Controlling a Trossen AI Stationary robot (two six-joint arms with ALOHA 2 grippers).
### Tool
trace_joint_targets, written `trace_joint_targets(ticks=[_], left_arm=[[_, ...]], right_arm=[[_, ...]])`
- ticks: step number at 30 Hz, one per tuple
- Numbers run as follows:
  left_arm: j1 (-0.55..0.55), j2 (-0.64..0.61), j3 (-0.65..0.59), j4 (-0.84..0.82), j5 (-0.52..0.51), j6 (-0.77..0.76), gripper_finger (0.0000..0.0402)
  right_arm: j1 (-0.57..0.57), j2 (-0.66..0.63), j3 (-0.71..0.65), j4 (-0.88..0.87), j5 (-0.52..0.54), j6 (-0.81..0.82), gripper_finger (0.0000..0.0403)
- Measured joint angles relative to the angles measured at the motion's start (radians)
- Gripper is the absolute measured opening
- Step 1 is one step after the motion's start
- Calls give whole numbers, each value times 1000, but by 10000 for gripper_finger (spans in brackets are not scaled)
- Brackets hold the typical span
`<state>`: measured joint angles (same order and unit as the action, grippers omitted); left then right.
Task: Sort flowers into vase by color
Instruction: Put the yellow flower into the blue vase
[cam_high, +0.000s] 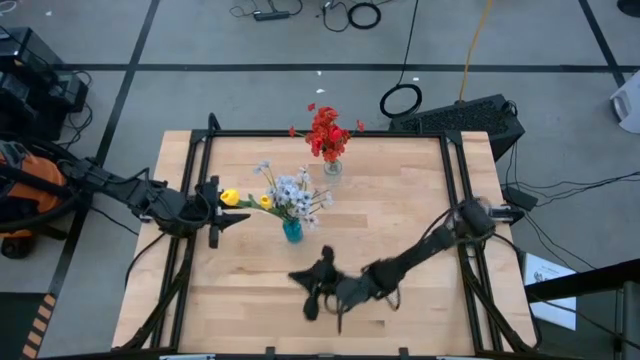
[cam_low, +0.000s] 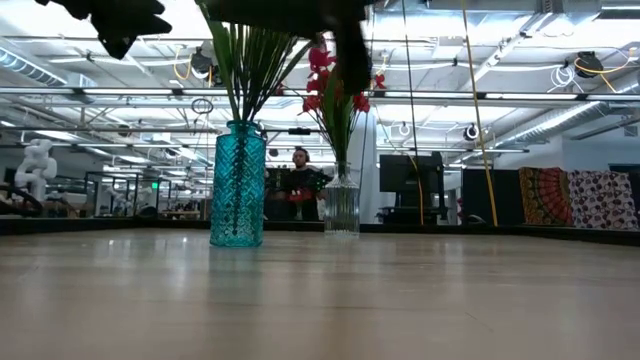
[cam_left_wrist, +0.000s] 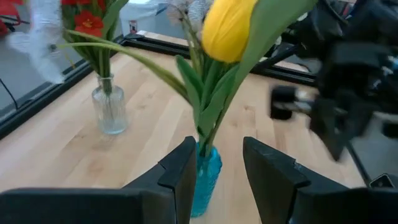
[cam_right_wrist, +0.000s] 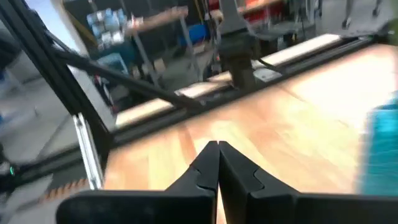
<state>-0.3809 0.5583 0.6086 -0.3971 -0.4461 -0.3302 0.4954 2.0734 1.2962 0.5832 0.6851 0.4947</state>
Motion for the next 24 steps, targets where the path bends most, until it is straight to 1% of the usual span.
trace_joint_targets(ticks=[2,5,9,13,18,21,24], left_arm=[[0,28,0,40,-3,1,139],[0,77,0,86,-44,11,139],[0,142,0,168,-108,26,139],[-1,184,0,236,-112,25,139],[-1,185,0,268,-111,23,139],[-1,177,0,271,-113,23,139],[-1,179,0,272,-139,24,139]], right_arm=[[-16,-101,-87,-61,-59,3,0],[-28,-252,-226,-81,-114,-35,0],[-30,-437,-412,-79,-116,-54,0],[-29,-583,-569,-80,-116,-14,0],[-29,-683,-685,-81,-116,17,0],[-29,-707,-718,-81,-120,15,0],[-29,-709,-725,-86,-147,2,0]])
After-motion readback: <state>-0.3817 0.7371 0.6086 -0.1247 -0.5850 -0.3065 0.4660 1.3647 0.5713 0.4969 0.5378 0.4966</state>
